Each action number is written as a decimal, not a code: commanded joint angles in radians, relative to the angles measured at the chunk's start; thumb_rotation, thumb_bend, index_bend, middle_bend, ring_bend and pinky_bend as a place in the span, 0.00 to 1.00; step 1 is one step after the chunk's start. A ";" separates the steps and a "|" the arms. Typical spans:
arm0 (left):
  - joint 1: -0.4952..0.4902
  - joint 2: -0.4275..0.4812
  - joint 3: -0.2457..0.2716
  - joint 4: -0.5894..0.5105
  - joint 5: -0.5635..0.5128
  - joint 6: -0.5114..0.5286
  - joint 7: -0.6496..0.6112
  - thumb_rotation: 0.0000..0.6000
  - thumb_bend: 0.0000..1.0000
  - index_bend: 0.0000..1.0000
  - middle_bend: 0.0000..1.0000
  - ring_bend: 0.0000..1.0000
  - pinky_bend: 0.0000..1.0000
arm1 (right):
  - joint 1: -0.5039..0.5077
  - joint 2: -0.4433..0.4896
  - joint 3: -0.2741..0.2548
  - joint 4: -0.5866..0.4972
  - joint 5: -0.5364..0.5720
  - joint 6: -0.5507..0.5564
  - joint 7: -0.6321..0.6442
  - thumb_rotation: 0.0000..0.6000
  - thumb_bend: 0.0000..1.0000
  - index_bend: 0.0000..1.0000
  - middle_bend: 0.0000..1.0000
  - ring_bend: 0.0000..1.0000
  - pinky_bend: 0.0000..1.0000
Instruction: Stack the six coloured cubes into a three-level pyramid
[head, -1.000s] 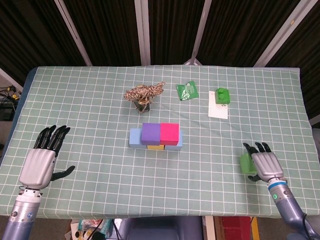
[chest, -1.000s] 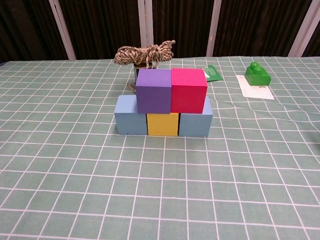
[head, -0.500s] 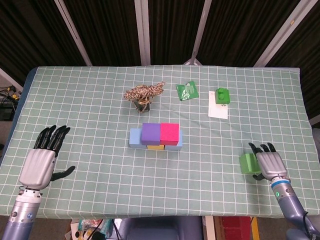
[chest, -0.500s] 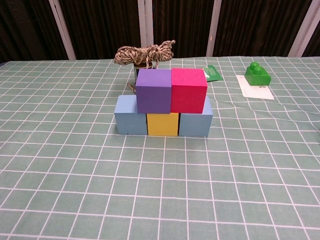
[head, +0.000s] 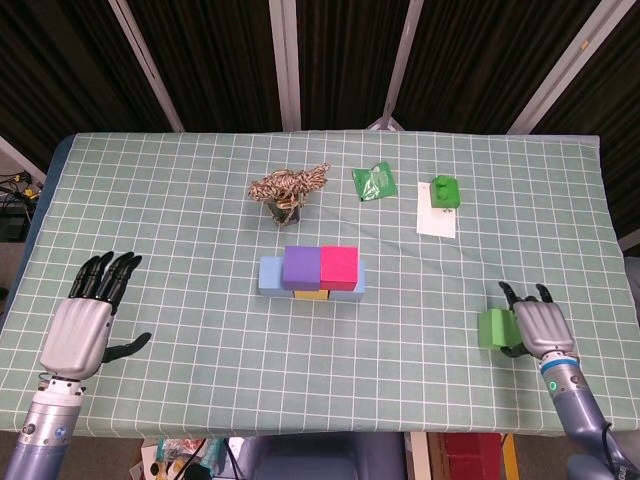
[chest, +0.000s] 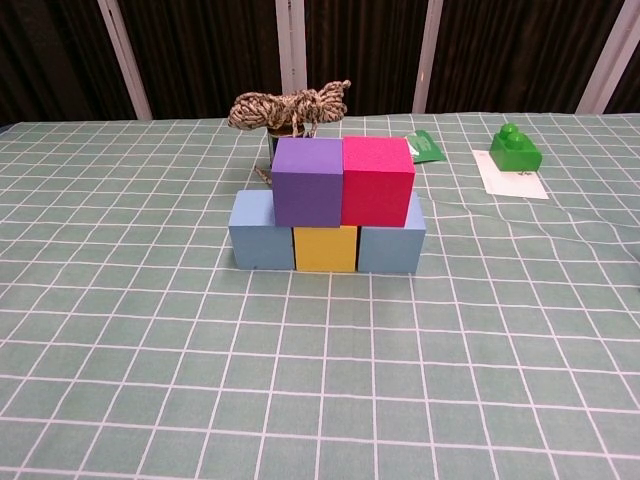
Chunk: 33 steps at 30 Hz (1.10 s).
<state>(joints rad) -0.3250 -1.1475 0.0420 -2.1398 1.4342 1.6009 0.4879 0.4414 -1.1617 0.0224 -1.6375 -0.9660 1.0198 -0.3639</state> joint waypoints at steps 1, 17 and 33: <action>0.005 0.000 -0.006 0.000 0.001 -0.005 0.001 1.00 0.15 0.00 0.06 0.00 0.00 | -0.001 -0.003 0.025 -0.023 0.041 -0.002 0.025 1.00 0.18 0.06 0.47 0.31 0.00; 0.027 0.004 -0.049 0.004 -0.019 -0.047 -0.001 1.00 0.15 0.00 0.06 0.00 0.00 | 0.045 0.008 0.097 -0.131 0.221 0.004 -0.003 1.00 0.18 0.07 0.47 0.31 0.00; 0.034 0.049 -0.095 -0.015 -0.052 -0.086 -0.055 1.00 0.15 0.00 0.06 0.00 0.00 | 0.237 0.181 0.263 -0.442 0.431 0.108 -0.219 1.00 0.18 0.07 0.49 0.31 0.00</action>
<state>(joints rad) -0.2918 -1.1033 -0.0490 -2.1523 1.3869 1.5188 0.4401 0.6263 -1.0153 0.2458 -2.0202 -0.5793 1.0959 -0.5255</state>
